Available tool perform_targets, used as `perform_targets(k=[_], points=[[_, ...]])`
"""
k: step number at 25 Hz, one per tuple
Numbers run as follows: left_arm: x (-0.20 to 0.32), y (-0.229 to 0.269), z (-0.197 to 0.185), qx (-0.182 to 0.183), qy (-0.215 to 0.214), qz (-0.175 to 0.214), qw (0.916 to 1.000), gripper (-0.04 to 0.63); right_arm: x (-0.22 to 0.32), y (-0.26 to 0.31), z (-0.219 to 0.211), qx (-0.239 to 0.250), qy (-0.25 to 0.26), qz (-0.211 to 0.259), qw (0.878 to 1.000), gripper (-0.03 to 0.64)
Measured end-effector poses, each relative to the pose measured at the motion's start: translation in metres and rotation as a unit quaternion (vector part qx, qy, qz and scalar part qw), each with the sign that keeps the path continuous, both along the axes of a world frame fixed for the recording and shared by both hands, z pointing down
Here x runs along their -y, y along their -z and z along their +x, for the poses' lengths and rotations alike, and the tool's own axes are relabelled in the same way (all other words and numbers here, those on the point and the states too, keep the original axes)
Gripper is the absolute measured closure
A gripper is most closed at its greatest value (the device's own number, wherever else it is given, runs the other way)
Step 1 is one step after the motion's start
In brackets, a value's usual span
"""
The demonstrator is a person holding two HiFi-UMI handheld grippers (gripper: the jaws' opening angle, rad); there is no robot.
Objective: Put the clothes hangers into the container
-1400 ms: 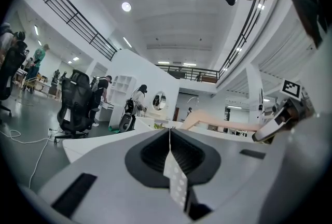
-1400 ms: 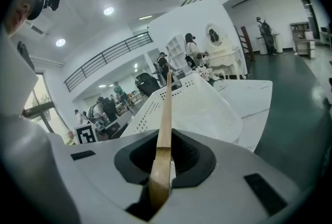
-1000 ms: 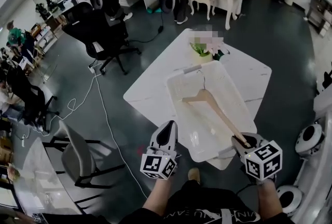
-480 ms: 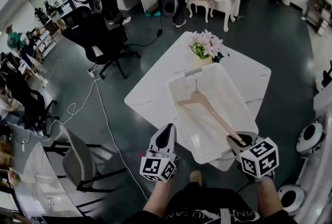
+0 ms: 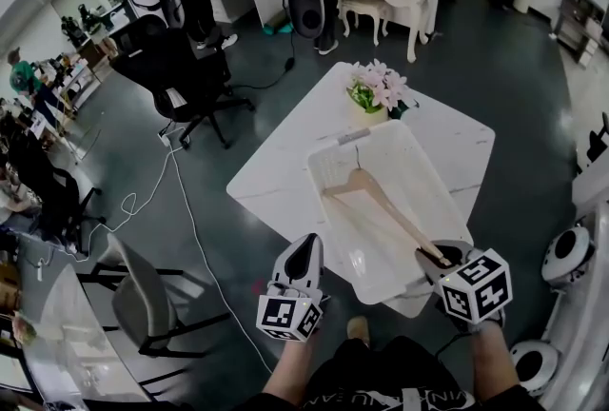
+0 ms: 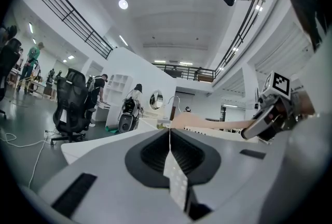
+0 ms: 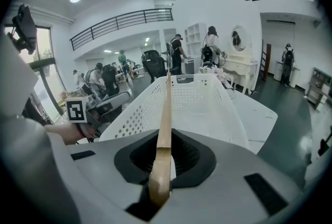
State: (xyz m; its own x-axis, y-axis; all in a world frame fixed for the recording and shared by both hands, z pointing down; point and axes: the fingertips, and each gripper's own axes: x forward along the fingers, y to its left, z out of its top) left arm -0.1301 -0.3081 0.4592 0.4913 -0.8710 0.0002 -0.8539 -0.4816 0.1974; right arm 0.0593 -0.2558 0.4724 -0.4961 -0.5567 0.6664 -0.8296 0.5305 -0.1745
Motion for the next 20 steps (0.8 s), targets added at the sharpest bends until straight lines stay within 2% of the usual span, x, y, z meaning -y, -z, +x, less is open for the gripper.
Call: perform_targets(k=[8, 14, 20], points=[[-0.008, -0.008, -0.007, 0.007, 0.012, -0.014, 0.9998, 0.586, 0.01, 0.0, 0.014, 0.004, 0.0, -0.02, 1.0, 0.563], [-0.001, -0.003, -0.013, 0.008, 0.024, -0.01, 0.9996, 0.586, 0.02, 0.001, 0.022, 0.009, 0.003, -0.035, 0.999, 0.561], [0.014, -0.004, -0.012, 0.005, 0.027, -0.016, 0.9995, 0.586, 0.025, -0.002, 0.029, -0.008, 0.003, -0.036, 0.999, 0.561]])
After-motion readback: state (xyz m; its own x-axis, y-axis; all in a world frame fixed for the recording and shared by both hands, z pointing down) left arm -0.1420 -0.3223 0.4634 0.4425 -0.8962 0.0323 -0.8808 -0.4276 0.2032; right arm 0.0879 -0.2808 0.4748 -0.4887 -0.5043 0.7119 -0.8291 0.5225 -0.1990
